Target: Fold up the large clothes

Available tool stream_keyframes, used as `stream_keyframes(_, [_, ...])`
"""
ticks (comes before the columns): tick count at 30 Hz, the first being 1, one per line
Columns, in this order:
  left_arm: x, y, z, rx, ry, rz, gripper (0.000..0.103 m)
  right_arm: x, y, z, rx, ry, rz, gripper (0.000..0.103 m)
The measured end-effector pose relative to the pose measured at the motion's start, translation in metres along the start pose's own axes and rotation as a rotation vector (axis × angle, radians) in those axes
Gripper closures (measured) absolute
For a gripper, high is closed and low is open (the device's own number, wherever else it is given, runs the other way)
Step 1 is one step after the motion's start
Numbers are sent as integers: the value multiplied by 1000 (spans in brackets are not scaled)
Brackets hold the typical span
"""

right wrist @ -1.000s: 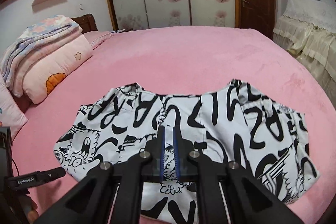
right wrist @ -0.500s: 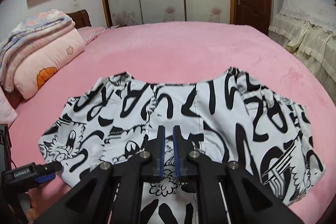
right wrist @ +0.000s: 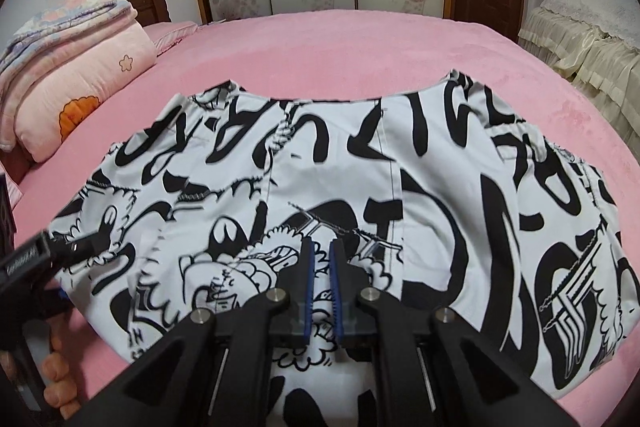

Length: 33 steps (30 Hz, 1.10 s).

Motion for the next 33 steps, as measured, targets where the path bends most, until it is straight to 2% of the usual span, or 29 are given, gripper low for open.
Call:
stream_keyframes(1, [-1, -2, 2, -31, -2, 7, 19, 0, 2, -2, 4, -1, 1, 96])
stream_keyframes(2, [-1, -3, 4, -58, -10, 17, 34, 0, 4, -3, 4, -1, 2, 96])
stream_keyframes(3, [0, -4, 6, -79, -23, 25, 42, 0, 6, -4, 2, -1, 4, 96])
stream_keyframes(4, [2, -5, 7, -93, -57, 32, 64, 0, 8, -5, 0, 2, 7, 96])
stream_keyframes(6, [2, -6, 8, -96, -57, 28, 77, 2, 14, -7, -3, 8, 12, 96])
stream_keyframes(8, [-11, -8, 12, -116, -84, -28, 87, 4, 17, -8, -14, 19, 23, 96])
stream_keyframes(10, [-35, -9, 19, -154, -131, -143, 90, 4, 20, -9, -28, 22, 23, 96])
stream_keyframes(12, [-71, -10, 28, -205, -127, -282, 91, 2, 23, -10, -34, 6, -3, 96])
stream_keyframes(17, [-174, 3, 42, -241, 17, -554, 92, -8, 29, -11, -28, -60, -100, 96])
stream_keyframes(20, [-229, 21, 41, -209, 136, -664, 92, -19, 32, -12, -13, -124, -180, 96])
stream_keyframes(23, [-276, 45, 30, -167, 218, -760, 92, -34, 36, -11, 3, -206, -296, 97])
stream_keyframes(26, [-310, 71, 14, -110, 295, -811, 92, -55, 45, -11, 36, -315, -451, 99])
stream_keyframes(30, [-340, 105, -17, -29, 329, -882, 92, -82, 63, -5, 79, -451, -622, 100])
stream_keyframes(32, [-352, 121, -34, 41, 356, -888, 92, -101, 77, -4, 119, -472, -693, 103])
stream_keyframes(33, [-356, 128, -39, 59, 365, -900, 92, -108, 82, -3, 127, -511, -728, 103])
Point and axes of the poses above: each gripper's, at about its wrist camera, not at the fingertips, and z roughly against the way its jaws point, x to its left, y to its underside, the point moved 6 cm from there along -z, roughly the way its jaws point, and after that the axes turned 10 degrees about y, right-handed, at the moved point
